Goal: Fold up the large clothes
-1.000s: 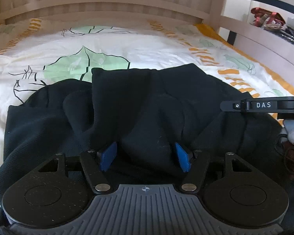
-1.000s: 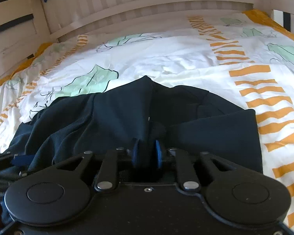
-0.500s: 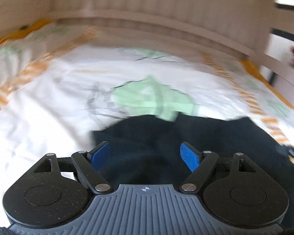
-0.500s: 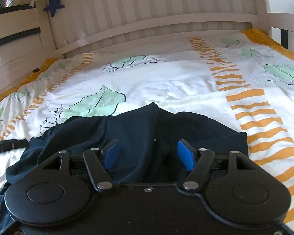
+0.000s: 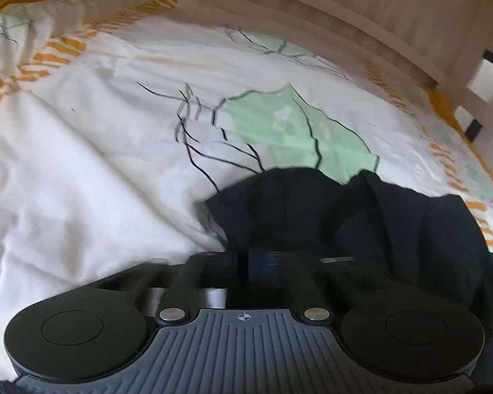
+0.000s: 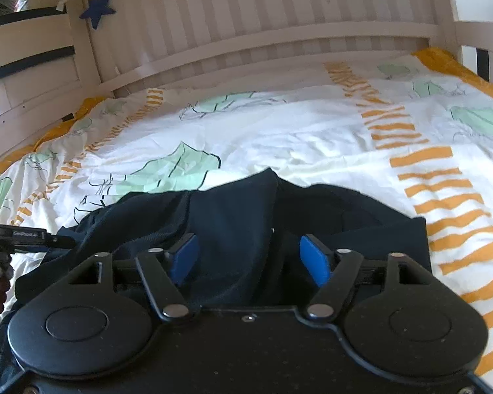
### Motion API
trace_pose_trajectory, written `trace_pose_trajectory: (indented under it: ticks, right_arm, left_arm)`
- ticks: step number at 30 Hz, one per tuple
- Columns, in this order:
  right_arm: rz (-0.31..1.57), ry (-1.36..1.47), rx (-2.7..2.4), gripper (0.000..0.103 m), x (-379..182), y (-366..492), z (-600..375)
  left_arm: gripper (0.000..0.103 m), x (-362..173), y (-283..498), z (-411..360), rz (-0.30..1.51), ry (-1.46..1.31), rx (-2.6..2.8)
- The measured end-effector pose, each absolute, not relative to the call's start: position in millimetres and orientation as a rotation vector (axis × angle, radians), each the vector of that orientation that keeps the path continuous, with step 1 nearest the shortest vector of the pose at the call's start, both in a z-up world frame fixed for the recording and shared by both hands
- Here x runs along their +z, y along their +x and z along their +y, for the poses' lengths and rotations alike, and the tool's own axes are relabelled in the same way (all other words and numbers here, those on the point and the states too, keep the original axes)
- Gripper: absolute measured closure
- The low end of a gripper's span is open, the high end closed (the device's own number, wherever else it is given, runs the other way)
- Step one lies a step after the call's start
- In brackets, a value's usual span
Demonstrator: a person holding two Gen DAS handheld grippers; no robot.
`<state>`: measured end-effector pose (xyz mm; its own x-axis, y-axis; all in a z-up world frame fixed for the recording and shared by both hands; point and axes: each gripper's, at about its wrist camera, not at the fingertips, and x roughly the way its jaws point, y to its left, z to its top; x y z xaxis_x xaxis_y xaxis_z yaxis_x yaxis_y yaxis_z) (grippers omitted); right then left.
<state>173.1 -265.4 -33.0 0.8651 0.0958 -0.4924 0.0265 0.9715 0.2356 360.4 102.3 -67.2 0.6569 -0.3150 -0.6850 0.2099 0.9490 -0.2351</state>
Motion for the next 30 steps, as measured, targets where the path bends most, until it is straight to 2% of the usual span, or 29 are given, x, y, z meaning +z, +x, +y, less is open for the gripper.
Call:
trace_pose_trajectory:
  ticks: [3,5,9,13,15,17,19,21,22,25,26,30]
  right_arm:
    - [0.501,0.211,0.048,0.025,-26,171,-260]
    - [0.480,0.168,0.068,0.025,-22,171,-251]
    - [0.491,0.082,0.141,0.025,-24,177,-227]
    - [0.672,-0.008,0.175,0.022,-58,198,-208]
    - [0.630,-0.087,0.174,0.020,-69,193,-200]
    - [0.633,-0.096,0.166,0.020,-68,192,-197]
    - [0.639,-0.088,0.162,0.020,-65,191,-198]
    - [0.639,-0.091,0.159,0.019,-62,188,-197]
    - [0.634,-0.088,0.156,0.018,-59,184,-197]
    - [0.597,-0.039,0.159,0.007,-45,167,-199]
    - [0.584,-0.017,0.165,0.001,-39,160,-201]
    - [0.539,0.062,0.162,0.000,-20,125,-208]
  left_arm:
    - [0.097,-58,344,88,0.696,0.006,-0.263]
    - [0.096,-65,350,83,0.722,0.049,-0.255]
    - [0.090,-82,358,102,0.768,-0.156,-0.222]
    - [0.081,-77,353,104,0.769,-0.169,-0.220]
    - [0.066,-69,347,102,0.765,-0.144,-0.204]
    - [0.055,-59,334,102,0.734,-0.129,-0.199]
    - [0.049,-47,318,101,0.699,-0.140,-0.219]
    - [0.025,-35,302,98,0.676,-0.149,-0.248]
    - [0.020,-28,291,96,0.664,-0.146,-0.267]
    - [0.008,-12,266,88,0.648,-0.118,-0.299]
    - [0.000,-7,257,86,0.646,-0.106,-0.301]
    - [0.000,6,218,80,0.607,-0.067,-0.295]
